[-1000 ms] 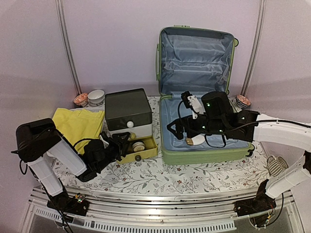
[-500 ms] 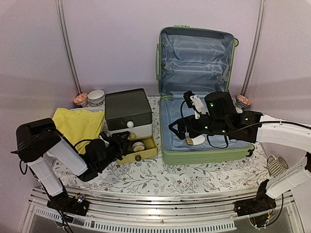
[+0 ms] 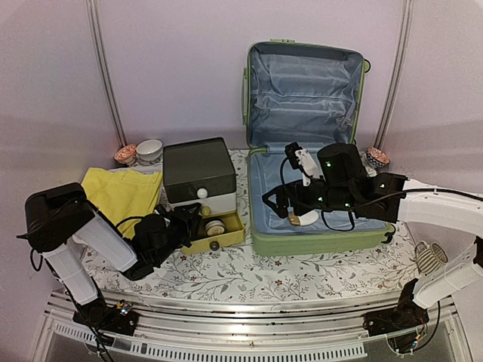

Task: Open, take out, and arrange the luggage
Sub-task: Open the drawer of the storage box.

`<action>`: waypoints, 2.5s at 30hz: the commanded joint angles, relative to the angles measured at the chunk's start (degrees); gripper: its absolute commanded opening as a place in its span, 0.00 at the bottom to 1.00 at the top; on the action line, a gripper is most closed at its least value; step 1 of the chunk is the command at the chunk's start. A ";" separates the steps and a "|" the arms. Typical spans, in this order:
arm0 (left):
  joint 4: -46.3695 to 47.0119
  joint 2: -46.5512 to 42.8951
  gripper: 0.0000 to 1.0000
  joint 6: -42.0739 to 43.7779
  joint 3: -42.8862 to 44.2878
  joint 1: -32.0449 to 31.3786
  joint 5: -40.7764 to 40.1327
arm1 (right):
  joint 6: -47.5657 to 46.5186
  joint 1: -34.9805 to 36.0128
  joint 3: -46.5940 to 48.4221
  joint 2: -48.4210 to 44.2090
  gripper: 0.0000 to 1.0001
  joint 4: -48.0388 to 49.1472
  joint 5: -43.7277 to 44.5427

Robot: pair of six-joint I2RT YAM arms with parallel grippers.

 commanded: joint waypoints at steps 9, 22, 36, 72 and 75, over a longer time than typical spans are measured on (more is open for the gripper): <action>-1.39 2.60 0.46 -1.78 3.77 -1.08 0.12 | -0.49 -0.32 -1.62 -2.35 0.99 0.88 0.48; 1.75 7.21 0.44 -3.44 5.48 -1.56 -0.06 | -0.78 -0.47 -2.14 -3.84 0.99 0.17 1.00; 0.80 5.45 0.29 -2.04 4.69 -3.62 -2.21 | -0.71 -0.45 -2.22 -3.83 0.99 -0.05 0.89; -17.80 -4.66 0.28 -10.19 2.47 -19.35 -14.39 | -0.36 -0.47 -3.40 -3.74 0.99 0.12 -0.19; -19.40 -5.56 0.28 -11.21 2.46 -20.51 -15.54 | -0.18 -0.42 -3.35 -3.51 0.99 -0.03 -0.06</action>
